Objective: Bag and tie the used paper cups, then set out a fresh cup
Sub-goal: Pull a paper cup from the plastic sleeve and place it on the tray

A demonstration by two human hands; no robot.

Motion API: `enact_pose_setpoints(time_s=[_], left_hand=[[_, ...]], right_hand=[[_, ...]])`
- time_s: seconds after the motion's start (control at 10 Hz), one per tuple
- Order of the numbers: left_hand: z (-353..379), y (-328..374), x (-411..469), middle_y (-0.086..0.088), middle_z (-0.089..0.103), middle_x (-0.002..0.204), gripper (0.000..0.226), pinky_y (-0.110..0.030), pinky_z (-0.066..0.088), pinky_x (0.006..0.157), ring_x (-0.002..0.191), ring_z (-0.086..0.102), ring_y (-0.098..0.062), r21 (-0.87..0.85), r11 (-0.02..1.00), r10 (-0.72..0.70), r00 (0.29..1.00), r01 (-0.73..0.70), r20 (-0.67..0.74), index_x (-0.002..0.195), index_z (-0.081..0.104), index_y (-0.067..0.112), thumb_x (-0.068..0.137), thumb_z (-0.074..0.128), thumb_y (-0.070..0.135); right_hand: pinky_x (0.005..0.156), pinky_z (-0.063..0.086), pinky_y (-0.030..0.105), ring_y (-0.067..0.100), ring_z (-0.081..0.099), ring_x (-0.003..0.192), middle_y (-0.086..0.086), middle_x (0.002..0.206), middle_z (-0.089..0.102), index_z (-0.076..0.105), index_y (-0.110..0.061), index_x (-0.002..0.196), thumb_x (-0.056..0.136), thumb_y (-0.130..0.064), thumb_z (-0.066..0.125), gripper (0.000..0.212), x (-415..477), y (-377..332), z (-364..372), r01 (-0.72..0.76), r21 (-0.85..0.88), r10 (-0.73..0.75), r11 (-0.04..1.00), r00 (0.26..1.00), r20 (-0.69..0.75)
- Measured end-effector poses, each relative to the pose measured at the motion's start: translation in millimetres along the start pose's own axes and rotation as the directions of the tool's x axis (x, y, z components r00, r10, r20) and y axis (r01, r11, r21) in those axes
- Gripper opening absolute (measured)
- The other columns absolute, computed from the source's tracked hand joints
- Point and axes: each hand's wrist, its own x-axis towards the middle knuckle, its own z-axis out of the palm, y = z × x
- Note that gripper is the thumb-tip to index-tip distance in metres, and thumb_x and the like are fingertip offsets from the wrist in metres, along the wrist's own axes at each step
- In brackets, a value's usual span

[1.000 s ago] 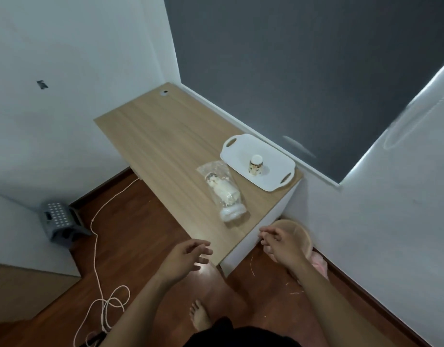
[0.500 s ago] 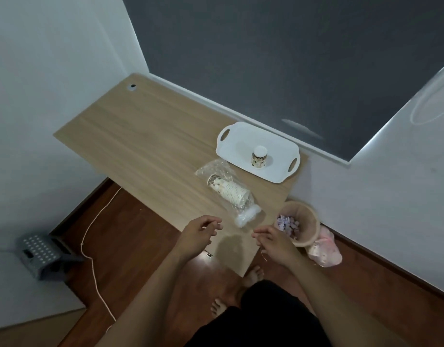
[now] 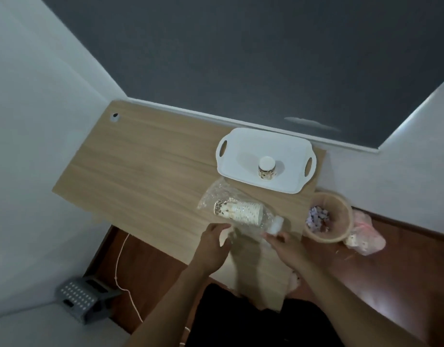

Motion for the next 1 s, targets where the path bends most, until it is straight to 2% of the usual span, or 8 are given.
enact_pose_setpoints(time_s=[0.2,0.3,0.5,0.6,0.7,0.8,0.9,1.0], left_hand=[[7,-5,74,0.005,-0.006,0.186,0.113,-0.051,0.029,0.132,0.172,-0.008,-0.030,0.394,0.899,0.117,0.972,-0.190,0.201,0.179,-0.001,0.024,0.098,0.079,0.033],[7,-11,118,0.008,-0.020,0.185,0.126,-0.054,0.020,0.137,0.172,-0.017,-0.030,0.564,0.765,0.147,0.938,-0.310,0.315,0.175,-0.016,0.033,0.096,0.082,0.035],[-21,-17,154,0.007,0.037,0.173,0.096,-0.053,0.034,0.128,0.161,0.037,-0.028,0.523,0.684,0.223,0.828,-0.509,0.515,0.172,0.024,0.038,0.094,0.079,0.037],[-42,-26,154,0.010,0.045,0.166,0.103,-0.053,0.049,0.114,0.151,0.051,-0.025,0.388,0.770,0.238,0.793,-0.506,0.561,0.169,0.027,0.041,0.080,0.079,0.046],[-66,-43,152,0.009,0.048,0.156,0.112,-0.049,0.053,0.108,0.142,0.056,-0.024,0.273,0.828,0.255,0.762,-0.490,0.595,0.167,0.032,0.039,0.067,0.078,0.054],[-89,-56,150,0.013,0.047,0.126,0.092,-0.041,0.054,0.097,0.123,0.061,-0.023,0.239,0.832,0.260,0.733,-0.500,0.628,0.148,0.053,0.030,0.063,0.078,0.052],[-105,-64,145,0.014,0.048,0.124,0.087,-0.041,0.054,0.094,0.117,0.059,-0.019,0.211,0.830,0.302,0.735,-0.516,0.607,0.142,0.056,0.031,0.061,0.080,0.054],[-120,-61,138,0.008,0.049,0.134,0.090,-0.044,0.049,0.099,0.127,0.055,-0.022,0.218,0.806,0.349,0.739,-0.551,0.576,0.149,0.051,0.033,0.067,0.083,0.052]], right_hand=[[0.065,0.038,0.024,0.005,0.053,0.071,-0.010,0.079,0.058,0.055,-0.029,0.081,0.102,-0.041,0.073,0.031,0,-1,2,0.031,0.070,-0.025,0.997,0.997,-0.073],[0.071,0.042,0.030,0.006,0.058,0.075,-0.009,0.082,0.061,0.060,-0.030,0.084,0.099,-0.045,0.075,0.026,-7,-3,10,0.029,0.098,-0.017,0.995,0.992,-0.121],[0.081,0.046,0.033,0.006,0.060,0.082,-0.008,0.084,0.063,0.064,-0.023,0.087,0.103,-0.043,0.071,0.027,-43,-43,41,-0.013,0.178,0.057,0.984,0.968,-0.243],[0.100,0.056,0.039,0.007,0.073,0.101,-0.009,0.096,0.081,0.081,-0.023,0.094,0.109,-0.033,0.057,0.029,-50,-63,53,-0.026,0.457,0.180,0.889,0.938,-0.296],[0.094,0.060,0.033,0.007,0.076,0.105,-0.014,0.100,0.084,0.087,-0.029,0.092,0.110,-0.020,0.053,0.040,-58,-76,61,0.015,0.494,0.168,0.869,0.932,-0.323],[0.087,0.063,0.051,0.016,0.074,0.091,0.011,0.099,0.079,0.076,-0.007,0.106,0.101,-0.017,0.055,0.024,-57,-84,73,0.015,0.297,0.071,0.955,0.958,-0.276],[0.090,0.065,0.052,0.024,0.082,0.100,0.012,0.103,0.083,0.078,-0.004,0.108,0.091,-0.016,0.057,0.029,-44,-89,82,0.005,0.166,0.023,0.986,0.986,-0.166],[0.094,0.066,0.038,0.019,0.081,0.102,0.001,0.109,0.084,0.081,-0.023,0.111,0.077,-0.067,0.088,0.056,-37,-107,100,-0.033,0.079,0.044,0.996,0.989,-0.141]])
